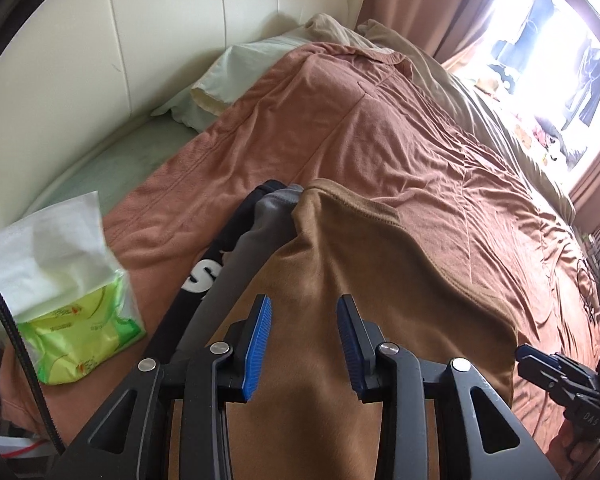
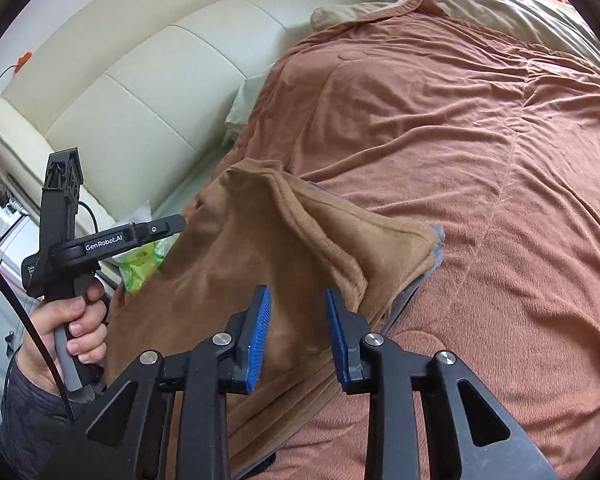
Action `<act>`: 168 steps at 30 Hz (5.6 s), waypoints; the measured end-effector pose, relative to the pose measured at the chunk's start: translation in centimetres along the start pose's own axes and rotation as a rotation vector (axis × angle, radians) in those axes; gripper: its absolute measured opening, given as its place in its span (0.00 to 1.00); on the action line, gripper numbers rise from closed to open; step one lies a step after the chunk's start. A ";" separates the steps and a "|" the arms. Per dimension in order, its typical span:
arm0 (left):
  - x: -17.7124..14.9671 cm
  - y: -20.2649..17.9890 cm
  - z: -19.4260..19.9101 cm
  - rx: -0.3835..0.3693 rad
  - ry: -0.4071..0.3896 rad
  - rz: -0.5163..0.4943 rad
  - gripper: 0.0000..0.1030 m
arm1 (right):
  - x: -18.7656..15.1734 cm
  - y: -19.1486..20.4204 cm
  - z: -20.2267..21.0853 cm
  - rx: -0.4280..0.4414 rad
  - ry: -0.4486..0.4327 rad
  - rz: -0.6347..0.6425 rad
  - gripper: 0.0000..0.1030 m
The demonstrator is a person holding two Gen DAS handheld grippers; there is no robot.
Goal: Fold small clothes
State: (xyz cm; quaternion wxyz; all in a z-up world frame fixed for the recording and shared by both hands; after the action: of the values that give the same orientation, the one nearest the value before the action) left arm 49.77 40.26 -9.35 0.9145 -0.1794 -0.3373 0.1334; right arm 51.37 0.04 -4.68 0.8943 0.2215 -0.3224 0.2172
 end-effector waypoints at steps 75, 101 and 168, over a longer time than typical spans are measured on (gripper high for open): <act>-20.9 -17.9 13.5 0.033 -0.082 -0.091 0.72 | -17.0 -6.4 26.9 -0.135 -0.155 0.157 0.77; -30.8 -32.5 21.8 -0.042 -0.302 -0.333 1.00 | -30.1 -8.4 41.5 -0.305 -0.356 0.082 1.00; -39.7 -35.1 24.7 -0.107 -0.422 -0.404 0.99 | -41.0 -10.6 46.4 -0.410 -0.460 -0.004 1.00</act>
State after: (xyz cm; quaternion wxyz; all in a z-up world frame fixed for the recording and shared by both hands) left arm 8.40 0.06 0.27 0.8214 -0.1251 -0.5554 -0.0349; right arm 6.11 -43.54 -2.75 0.8244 0.0807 -0.5530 0.0898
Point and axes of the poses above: each gripper's, at about its wrist camera, not at the fingertips, and z roughly against the way its jaws point, y to its left, x to its top, the point moved 5 cm from there along -z, roughly the way its jaws point, and after that the axes turned 13 degrees about -x, right-handed, at the moved point
